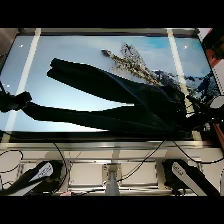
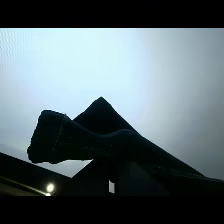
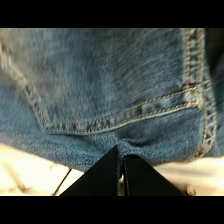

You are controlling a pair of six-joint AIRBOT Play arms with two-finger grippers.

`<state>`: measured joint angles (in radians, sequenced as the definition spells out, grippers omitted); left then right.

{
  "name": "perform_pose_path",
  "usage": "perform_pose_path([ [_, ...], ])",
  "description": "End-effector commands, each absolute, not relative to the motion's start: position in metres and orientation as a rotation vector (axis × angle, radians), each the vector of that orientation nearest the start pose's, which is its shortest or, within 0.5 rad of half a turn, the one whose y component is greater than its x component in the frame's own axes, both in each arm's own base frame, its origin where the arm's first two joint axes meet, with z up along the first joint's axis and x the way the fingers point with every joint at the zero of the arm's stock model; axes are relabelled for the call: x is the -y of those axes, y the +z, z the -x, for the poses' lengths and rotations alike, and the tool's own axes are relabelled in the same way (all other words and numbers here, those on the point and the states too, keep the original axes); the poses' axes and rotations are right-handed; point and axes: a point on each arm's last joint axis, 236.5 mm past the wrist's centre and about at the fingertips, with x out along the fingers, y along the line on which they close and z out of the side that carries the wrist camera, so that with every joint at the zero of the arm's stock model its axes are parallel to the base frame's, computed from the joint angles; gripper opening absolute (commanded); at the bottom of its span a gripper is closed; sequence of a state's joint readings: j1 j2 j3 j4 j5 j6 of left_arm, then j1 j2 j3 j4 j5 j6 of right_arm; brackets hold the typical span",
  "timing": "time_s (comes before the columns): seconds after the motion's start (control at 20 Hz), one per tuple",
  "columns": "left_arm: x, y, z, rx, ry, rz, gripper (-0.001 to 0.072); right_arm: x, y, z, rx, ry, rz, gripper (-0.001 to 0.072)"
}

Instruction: Fold the clothes and pants, and hang the long-sleeved shirts on hangers.

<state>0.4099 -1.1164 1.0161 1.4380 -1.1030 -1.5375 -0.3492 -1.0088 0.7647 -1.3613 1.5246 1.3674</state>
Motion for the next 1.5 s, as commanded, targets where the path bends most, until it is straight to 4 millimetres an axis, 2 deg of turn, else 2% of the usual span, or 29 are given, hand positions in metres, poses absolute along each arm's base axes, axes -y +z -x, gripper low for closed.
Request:
perform_pose_path([
  [0.0,-0.117,0.007,-0.389,-1.022,0.255,0.449,0.0016,0.026,-0.049,-0.214,-1.590,-0.007,-0.358,0.0051],
  [0.2,-0.110,0.007,-0.441,-0.837,0.245,0.685,0.0031,0.028,-0.050,-0.220,-1.562,-0.016,-0.352,0.0051],
  [0.25,-0.110,0.001,-0.445,-0.832,0.251,0.709,0.0084,0.029,-0.050,-0.222,-1.557,-0.018,-0.351,0.0051],
  [0.3,-0.110,-0.006,-0.446,-0.843,0.254,0.720,0.0317,0.029,-0.050,-0.223,-1.551,-0.020,-0.351,0.0051],
  [0.35,-0.110,-0.014,-0.446,-0.861,0.257,0.725,0.0604,0.030,-0.050,-0.224,-1.546,-0.021,-0.351,0.0051],
  [0.4,-0.108,-0.020,-0.444,-0.881,0.254,0.729,0.0704,0.030,-0.050,-0.224,-1.545,-0.022,-0.351,0.0051],
  [0.55,-0.100,-0.019,-0.434,-0.935,0.161,0.603,0.0695,0.029,-0.050,-0.224,-1.548,-0.021,-0.351,0.0051],
  [0.65,-0.094,-0.018,-0.417,-1.000,0.120,0.585,0.0695,0.029,-0.050,-0.223,-1.552,-0.019,-0.352,0.0051],
  [0.7,-0.094,-0.021,-0.405,-1.047,0.111,0.580,0.0695,0.029,-0.050,-0.223,-1.552,-0.019,-0.352,0.0051],
  [0.9,-0.104,-0.045,-0.333,-1.334,0.114,0.527,0.0682,0.029,-0.050,-0.223,-1.551,-0.020,-0.352,0.0051],
  [1.0,-0.115,-0.050,-0.314,-1.400,0.137,0.499,0.0557,0.029,-0.050,-0.223,-1.551,-0.020,-0.352,0.0051],
  [1.15,-0.132,-0.055,-0.310,-1.412,0.130,0.366,0.0557,0.029,-0.050,-0.223,-1.550,-0.018,-0.355,0.0051],
  [1.35,-0.135,-0.076,-0.314,-1.435,0.033,0.269,0.0558,0.025,-0.049,-0.227,-1.535,-0.009,-0.373,0.0051],
  [1.45,-0.134,-0.088,-0.323,-1.418,0.007,0.270,0.0558,0.025,-0.049,-0.227,-1.536,-0.008,-0.374,0.0051],
])
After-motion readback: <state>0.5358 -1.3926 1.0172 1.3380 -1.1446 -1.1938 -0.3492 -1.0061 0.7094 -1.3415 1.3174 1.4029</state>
